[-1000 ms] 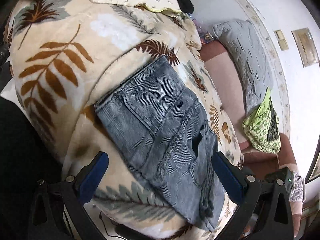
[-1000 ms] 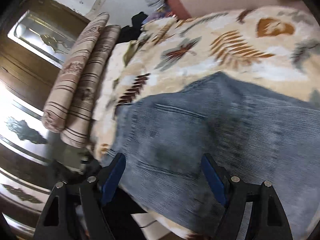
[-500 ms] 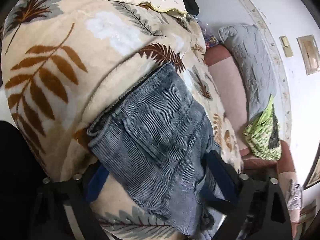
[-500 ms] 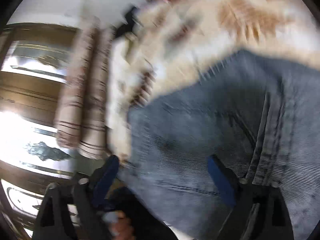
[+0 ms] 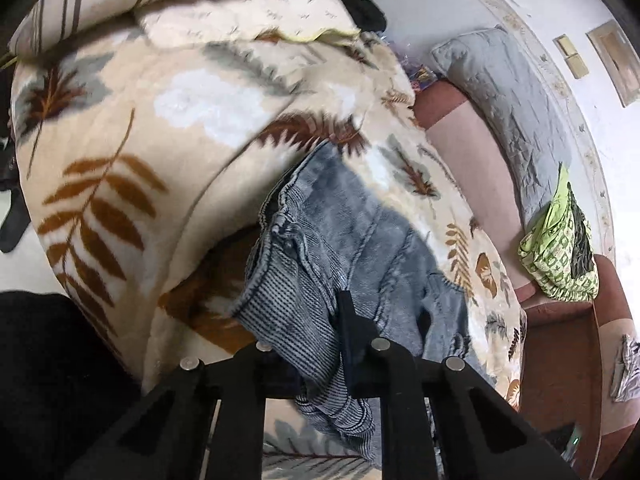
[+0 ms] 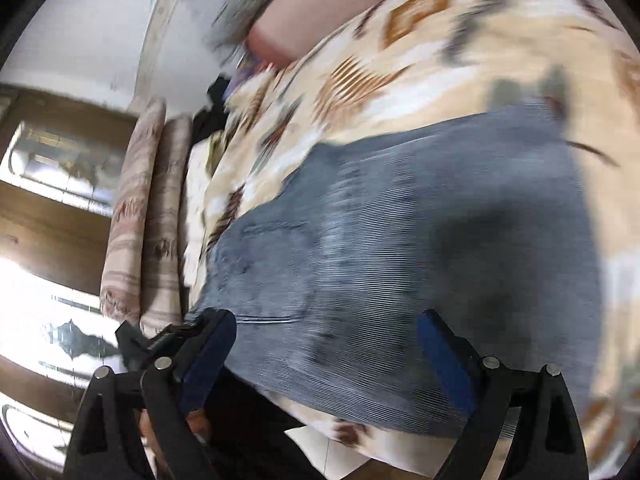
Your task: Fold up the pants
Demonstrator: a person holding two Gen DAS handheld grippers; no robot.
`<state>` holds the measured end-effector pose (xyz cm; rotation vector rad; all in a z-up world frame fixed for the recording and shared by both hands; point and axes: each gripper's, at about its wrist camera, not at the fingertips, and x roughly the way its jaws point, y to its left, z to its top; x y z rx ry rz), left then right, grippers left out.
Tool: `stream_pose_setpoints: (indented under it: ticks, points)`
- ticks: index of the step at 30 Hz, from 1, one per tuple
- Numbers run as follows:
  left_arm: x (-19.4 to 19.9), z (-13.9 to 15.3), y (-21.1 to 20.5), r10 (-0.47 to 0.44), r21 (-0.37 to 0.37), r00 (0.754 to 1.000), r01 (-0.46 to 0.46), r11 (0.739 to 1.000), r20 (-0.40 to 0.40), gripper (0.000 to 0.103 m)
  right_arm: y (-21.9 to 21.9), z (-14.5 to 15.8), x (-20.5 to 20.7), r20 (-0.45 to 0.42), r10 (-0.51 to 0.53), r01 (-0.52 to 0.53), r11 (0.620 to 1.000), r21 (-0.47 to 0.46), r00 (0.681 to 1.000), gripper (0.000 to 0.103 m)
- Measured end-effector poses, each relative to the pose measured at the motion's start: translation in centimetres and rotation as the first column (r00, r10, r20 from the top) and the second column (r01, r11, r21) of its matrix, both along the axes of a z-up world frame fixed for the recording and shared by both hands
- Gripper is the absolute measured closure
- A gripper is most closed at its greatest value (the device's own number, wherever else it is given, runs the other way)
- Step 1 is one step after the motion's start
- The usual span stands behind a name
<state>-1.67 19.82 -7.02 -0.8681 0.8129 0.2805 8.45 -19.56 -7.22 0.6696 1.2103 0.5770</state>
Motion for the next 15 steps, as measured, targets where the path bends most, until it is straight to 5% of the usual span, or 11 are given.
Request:
stream_pose_setpoints:
  ticks: [4,7,11,15]
  points:
    - [0.9,4.2,-3.3,-0.067,0.181,0.997,0.057,0.982,0.049,0.089,-4.2,-0.4,-1.2,0.014,-0.086,0.085,0.996,0.034,0.996,0.010]
    - [1.5,7.8,-8.0,-0.178,0.358,0.980,0.134,0.924,0.091,0.089,-6.8,-0.6,-1.9,0.022,-0.135,0.133,0.988,0.074,0.991,0.010]
    - [2.2,11.2,-17.1,-0.396,0.575,0.913,0.270,0.772,0.103,0.089,-10.0,-0.2,-2.6,0.045,-0.224,0.217,0.968,0.128,0.974,0.010]
    - [2.5,10.8,-25.5,-0.574,0.648,0.818,0.413,0.640,0.046,0.090,-13.8,-0.1,-3.5,0.057,-0.312,0.298,0.938,0.175,0.949,0.009]
